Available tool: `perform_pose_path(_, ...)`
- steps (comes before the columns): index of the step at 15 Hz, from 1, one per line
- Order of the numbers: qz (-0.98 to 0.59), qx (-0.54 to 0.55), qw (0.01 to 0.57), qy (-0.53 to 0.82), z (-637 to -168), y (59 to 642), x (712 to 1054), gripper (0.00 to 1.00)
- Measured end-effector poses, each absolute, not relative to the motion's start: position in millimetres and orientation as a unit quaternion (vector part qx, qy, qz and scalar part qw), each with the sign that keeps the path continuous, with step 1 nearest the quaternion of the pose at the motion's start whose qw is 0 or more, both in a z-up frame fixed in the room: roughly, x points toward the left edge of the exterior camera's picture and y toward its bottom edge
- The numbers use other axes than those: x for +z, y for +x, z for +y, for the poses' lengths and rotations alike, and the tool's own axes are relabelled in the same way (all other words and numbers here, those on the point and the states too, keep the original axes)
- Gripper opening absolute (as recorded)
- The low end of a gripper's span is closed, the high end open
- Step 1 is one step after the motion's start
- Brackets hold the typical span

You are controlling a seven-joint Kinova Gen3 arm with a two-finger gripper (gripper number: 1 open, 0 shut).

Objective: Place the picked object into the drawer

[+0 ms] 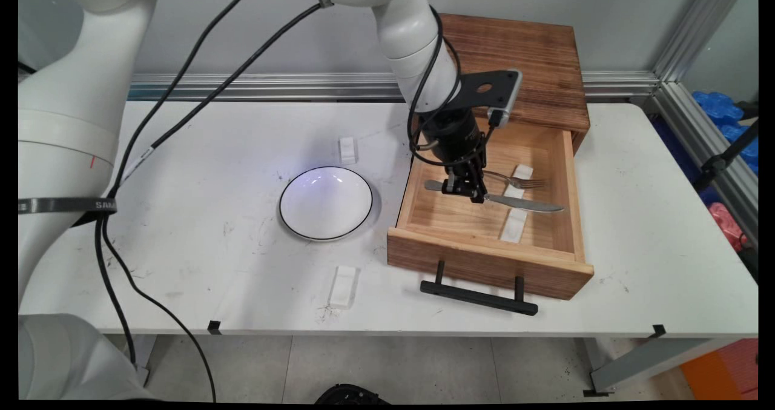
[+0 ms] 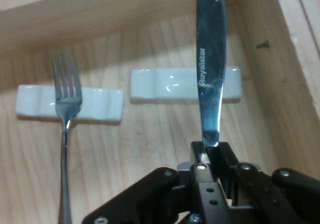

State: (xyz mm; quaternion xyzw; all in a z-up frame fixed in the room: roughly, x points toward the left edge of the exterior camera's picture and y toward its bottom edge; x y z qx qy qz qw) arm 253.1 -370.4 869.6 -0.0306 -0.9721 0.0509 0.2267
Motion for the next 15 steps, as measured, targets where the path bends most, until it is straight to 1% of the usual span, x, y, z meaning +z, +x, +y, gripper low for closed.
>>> perform_pose_path(15,-0.973,0.048,0.22,-0.044,-379,247,843,0.0)
